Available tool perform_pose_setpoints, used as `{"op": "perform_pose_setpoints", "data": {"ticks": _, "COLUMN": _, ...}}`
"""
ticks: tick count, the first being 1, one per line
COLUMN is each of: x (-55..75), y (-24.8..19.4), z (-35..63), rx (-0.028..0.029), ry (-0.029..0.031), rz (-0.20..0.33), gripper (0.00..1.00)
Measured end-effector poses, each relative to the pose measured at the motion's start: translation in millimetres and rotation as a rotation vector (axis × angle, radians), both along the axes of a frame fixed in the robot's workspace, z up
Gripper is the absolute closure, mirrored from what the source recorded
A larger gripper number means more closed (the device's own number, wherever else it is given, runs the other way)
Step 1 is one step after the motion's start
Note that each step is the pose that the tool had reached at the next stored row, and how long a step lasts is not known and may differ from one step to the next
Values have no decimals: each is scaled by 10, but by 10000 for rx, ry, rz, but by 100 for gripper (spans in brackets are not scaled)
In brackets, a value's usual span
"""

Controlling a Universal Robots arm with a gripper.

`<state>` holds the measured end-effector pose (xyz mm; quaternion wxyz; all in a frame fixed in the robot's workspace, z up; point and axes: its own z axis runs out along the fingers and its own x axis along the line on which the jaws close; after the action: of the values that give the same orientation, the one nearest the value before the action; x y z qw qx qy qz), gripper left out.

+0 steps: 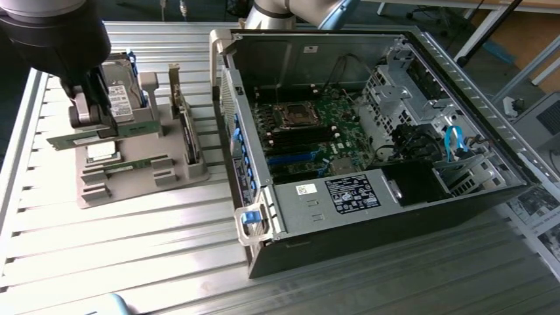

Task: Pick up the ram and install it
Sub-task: 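Pick up the ram and move it above insertion slot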

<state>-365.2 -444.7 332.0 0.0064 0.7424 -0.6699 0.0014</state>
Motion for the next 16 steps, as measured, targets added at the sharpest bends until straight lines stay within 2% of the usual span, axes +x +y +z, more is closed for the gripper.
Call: {"op": "perform_pose_setpoints", "data": {"ticks": 16, "x": 0, "y": 0, "z": 82, "rx": 0, "ry": 0, "rz": 0, "gripper": 87}}
